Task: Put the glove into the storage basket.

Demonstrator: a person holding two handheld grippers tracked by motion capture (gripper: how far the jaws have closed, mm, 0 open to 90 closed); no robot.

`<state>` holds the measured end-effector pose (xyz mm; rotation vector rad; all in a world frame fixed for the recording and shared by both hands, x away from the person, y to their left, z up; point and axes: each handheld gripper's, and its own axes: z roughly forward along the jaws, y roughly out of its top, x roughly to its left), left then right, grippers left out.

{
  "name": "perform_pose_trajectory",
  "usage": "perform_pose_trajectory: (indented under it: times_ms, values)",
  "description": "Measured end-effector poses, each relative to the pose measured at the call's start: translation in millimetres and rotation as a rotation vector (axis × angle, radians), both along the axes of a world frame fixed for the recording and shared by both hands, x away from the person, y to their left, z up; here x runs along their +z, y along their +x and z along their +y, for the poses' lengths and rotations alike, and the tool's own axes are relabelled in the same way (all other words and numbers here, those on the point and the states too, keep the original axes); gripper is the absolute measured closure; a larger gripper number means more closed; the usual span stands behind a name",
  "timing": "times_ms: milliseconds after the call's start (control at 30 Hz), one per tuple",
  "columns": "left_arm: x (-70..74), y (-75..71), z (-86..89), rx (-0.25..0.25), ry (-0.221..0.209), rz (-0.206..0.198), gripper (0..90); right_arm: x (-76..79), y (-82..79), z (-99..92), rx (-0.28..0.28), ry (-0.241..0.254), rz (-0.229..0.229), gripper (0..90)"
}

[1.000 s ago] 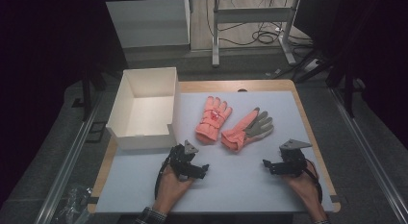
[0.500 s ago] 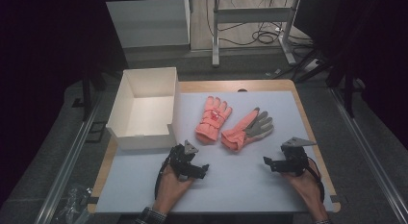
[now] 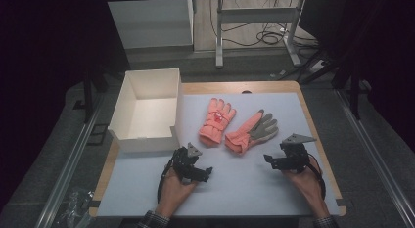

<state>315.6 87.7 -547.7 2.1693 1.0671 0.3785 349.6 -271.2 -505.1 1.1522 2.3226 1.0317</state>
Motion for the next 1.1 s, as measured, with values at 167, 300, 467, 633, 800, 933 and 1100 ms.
perform_pose_trajectory:
  times_ms: [167, 300, 467, 633, 800, 933, 1100]
  values:
    - [0.0, 0.0, 0.0, 0.0, 0.0, 0.0, 1.4, 5.0, 7.1, 3.6, 0.014, 0.005, -0.009, 27.6]
    - [0.1, 0.0, 0.1, -0.001, 0.001, 0.001, 1.4, 8.1, 13.7, 6.2, 0.017, 0.015, -0.008, 34.7]
    - [0.1, 0.0, 0.1, -0.001, 0.0, 0.001, 1.4, 11.7, 22.3, 8.6, 0.009, 0.03, -0.003, 41.8]
    - [0.1, 0.0, 0.1, -0.001, 0.0, 0.001, 1.4, 17.8, 35.2, 12.6, 0.004, 0.046, 0.003, 46.8]
    - [0.0, 0.0, 0.0, 0.0, 0.0, 0.0, 1.4, 22.5, 48.7, 19.1, -0.008, 0.046, 0.004, 51.4]
    - [0.0, 0.0, 0.0, 0.001, 0.0, 0.0, 1.4, 23.6, 59.1, 26.9, -0.025, 0.048, 0.004, 52.1]
    - [0.0, -0.1, 0.0, 0.001, -0.001, 0.0, 1.4, 24.8, 71.7, 34.5, -0.066, 0.048, -0.005, 51.4]
